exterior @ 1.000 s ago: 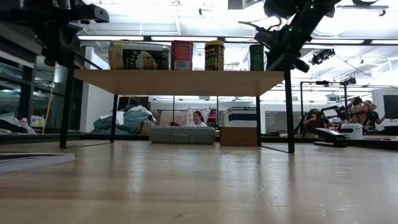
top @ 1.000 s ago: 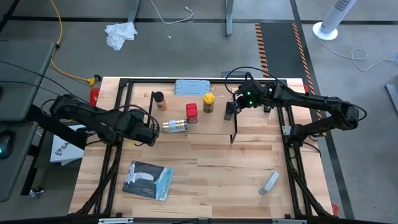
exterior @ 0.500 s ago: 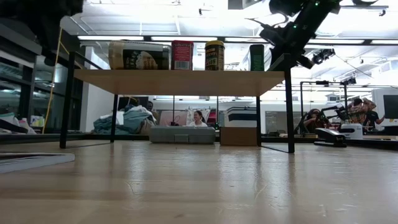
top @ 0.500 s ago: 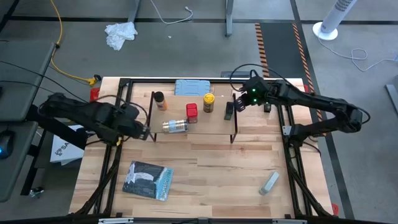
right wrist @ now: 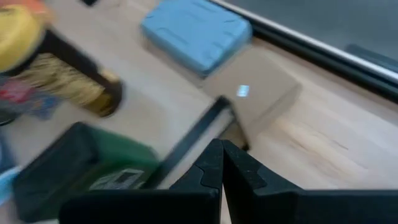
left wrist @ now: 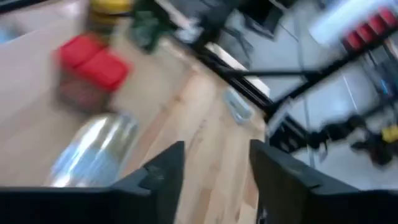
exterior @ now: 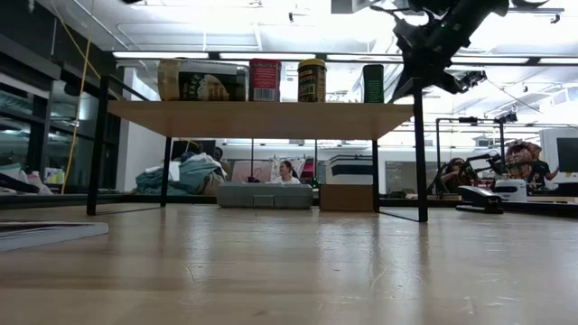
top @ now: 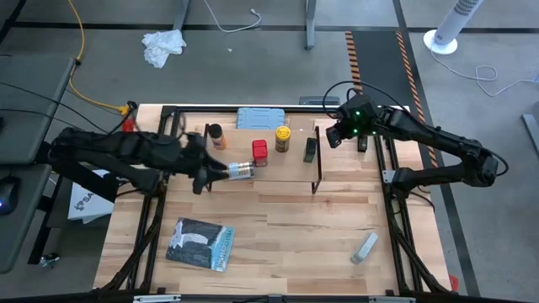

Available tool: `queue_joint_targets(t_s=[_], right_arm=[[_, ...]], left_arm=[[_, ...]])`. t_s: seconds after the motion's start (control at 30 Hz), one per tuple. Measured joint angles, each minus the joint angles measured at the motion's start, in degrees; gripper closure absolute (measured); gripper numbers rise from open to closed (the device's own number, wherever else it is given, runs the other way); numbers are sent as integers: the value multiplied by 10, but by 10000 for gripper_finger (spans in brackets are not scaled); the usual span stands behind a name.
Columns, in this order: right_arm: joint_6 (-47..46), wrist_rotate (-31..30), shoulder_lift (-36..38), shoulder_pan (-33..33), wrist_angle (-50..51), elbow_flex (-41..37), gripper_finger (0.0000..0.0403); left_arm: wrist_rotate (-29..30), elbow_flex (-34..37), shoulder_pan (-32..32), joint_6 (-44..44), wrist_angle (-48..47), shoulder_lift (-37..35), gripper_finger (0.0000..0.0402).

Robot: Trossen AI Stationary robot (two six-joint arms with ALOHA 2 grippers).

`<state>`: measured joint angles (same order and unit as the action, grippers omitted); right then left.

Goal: Shelf spices
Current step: Remove the gold seasoning bottle from the shelf

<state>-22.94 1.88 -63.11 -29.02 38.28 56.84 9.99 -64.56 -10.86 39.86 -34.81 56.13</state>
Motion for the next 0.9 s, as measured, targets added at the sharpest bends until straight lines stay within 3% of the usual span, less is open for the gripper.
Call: queue_joint_targets(t_s=[0.2, 0.3, 0.43, 0.6, 0.8, 0.9], right_arm=[[0, 56, 0, 0, -3, 0, 403], [0, 58, 0, 0, -4, 0, 403], [0, 58, 0, 0, -3, 0, 403], [4, 58, 0, 0, -3, 0, 403], [25, 58, 0, 0, -3, 0, 403], [35, 58, 0, 0, -3, 0, 403]], left_arm=[[-126, -86, 65, -177, -82, 86, 127], [-117, -156, 87, -277, -163, 130, 96], [-49, -232, 97, -389, -297, 189, 73], [-36, -240, 91, -384, -381, 247, 58], [-29, -232, 77, -325, -389, 290, 55], [5, -232, 73, -314, -390, 298, 55]])
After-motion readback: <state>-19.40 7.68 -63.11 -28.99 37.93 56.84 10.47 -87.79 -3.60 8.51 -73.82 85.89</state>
